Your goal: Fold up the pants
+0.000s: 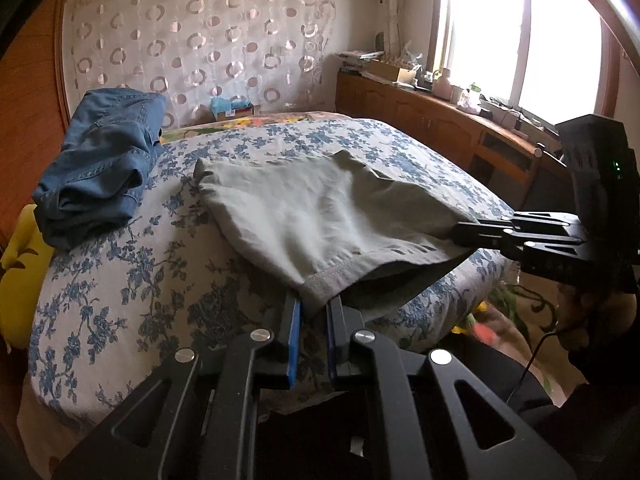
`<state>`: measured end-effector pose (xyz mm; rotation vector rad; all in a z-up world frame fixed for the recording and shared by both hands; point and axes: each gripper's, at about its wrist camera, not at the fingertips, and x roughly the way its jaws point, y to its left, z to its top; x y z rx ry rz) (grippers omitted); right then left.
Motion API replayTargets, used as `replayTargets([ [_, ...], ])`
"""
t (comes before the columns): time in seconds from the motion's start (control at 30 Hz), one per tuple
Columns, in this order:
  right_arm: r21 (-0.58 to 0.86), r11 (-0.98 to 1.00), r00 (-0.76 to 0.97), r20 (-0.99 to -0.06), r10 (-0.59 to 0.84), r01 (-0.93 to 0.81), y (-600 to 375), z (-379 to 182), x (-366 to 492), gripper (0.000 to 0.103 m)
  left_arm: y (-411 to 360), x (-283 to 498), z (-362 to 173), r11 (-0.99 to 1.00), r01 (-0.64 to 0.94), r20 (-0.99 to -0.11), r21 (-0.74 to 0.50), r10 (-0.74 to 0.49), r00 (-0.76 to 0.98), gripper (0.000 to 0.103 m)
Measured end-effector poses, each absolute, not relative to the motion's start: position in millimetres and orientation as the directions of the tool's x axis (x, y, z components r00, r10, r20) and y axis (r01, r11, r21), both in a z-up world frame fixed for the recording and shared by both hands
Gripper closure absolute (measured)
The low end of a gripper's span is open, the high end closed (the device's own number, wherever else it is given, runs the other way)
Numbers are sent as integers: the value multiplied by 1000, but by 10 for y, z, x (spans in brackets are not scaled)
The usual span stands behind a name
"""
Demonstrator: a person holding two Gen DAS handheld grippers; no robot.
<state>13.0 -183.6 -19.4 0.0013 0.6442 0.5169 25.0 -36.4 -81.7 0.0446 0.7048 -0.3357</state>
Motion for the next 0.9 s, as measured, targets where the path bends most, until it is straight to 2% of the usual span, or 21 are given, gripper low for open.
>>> replayTargets([
  [0.5, 150, 875, 673, -584, 454, -461, -1807, -306, 93, 94, -367, 223, -849, 946, 314, -655, -76, -285, 700, 92],
  [0.9, 130, 873, 683, -573, 453, -470, -1864, -198, -85, 94, -375, 122, -734, 936, 344, -631, -74, -311, 711, 92],
])
